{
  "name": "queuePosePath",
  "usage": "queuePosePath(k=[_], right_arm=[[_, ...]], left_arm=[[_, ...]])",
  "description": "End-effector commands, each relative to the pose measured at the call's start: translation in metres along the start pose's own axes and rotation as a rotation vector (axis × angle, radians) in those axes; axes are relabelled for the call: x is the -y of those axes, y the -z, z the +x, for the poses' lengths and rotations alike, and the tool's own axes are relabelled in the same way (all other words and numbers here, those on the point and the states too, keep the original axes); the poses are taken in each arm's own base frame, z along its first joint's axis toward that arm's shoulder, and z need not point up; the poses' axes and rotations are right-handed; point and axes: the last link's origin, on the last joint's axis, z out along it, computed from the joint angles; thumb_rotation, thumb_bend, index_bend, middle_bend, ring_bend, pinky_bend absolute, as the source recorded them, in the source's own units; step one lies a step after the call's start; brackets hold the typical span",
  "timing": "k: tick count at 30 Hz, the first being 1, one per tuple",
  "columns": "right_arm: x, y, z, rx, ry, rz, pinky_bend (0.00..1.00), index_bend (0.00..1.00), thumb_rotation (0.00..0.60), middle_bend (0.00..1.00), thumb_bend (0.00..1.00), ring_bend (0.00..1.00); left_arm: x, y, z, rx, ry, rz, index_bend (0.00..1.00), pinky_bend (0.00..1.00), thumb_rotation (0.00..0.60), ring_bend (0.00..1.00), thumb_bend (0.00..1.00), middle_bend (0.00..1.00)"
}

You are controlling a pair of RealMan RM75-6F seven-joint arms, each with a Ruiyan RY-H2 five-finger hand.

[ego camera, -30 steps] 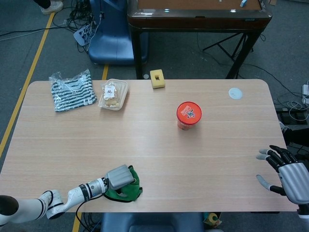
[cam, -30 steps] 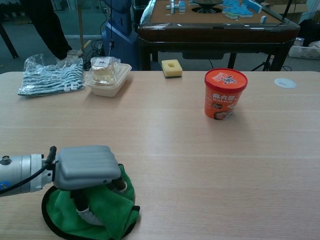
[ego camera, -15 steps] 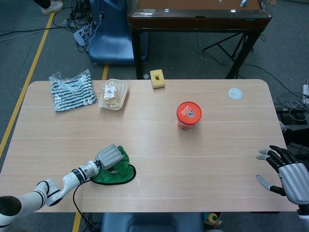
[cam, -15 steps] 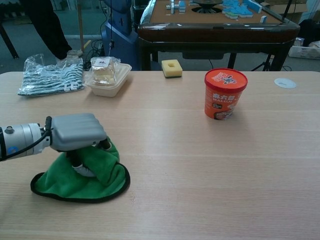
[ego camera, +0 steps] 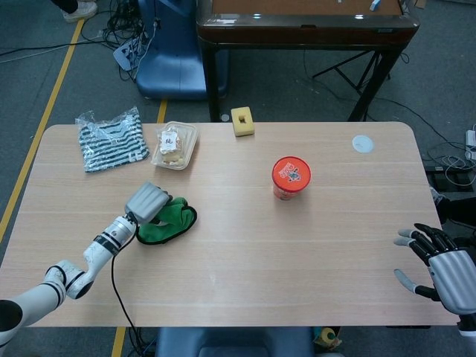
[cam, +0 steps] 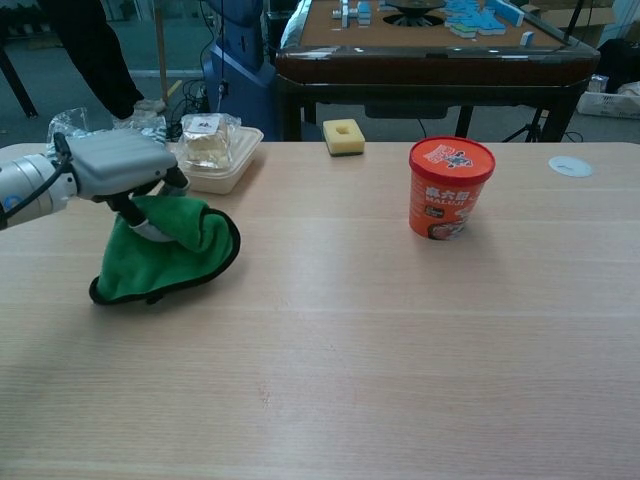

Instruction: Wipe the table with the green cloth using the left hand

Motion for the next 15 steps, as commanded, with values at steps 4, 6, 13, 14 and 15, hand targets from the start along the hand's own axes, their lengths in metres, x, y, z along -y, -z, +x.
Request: queuePosePath(k=[4,6,13,14,15], right_arm=[[0.0,0.001,0.001,-0.003,0.001,0.0,0.19,0.35,0.6,0.29,0.33,0.16],[0.0,0.001,0.001,-0.004,0.001,0.0,0.19,0.35,0.6,0.29,0.33,0.16],[-0.001,0.001,0.001,-0.002,0.0,-0.001,0.19,0.35,0.6,0.29,0.33,0.16],[-0.001,0.001,0.001,-0.002,0.0,0.001,0.19,0.35,0.6,0.29,0.33,0.16],[-0.001,0.0,0.001,-0.002,0.0,0.003,0.19,0.35,0.6,0.29,0.33,0.16]], left_arm=[[0.007,-0.011,0.015,-0.111,0.044,0.121,0.61,0.87,0.6,0.63,0.18,0.61],[0.008,-0.012,0.013,-0.115,0.068,0.153,0.54,0.87,0.6,0.57,0.18,0.52],[0.018,-0.006,0.006,-0.005,0.088,0.228,0.0,0.29,0.6,0.03,0.18,0.0],[0.019,-0.005,0.007,-0.001,0.091,0.237,0.0,0.26,0.6,0.01,0.18,0.0],[0.02,-0.003,0.007,0.003,0.099,0.245,0.0,0.24,0.6,0.0,0.18,0.0]])
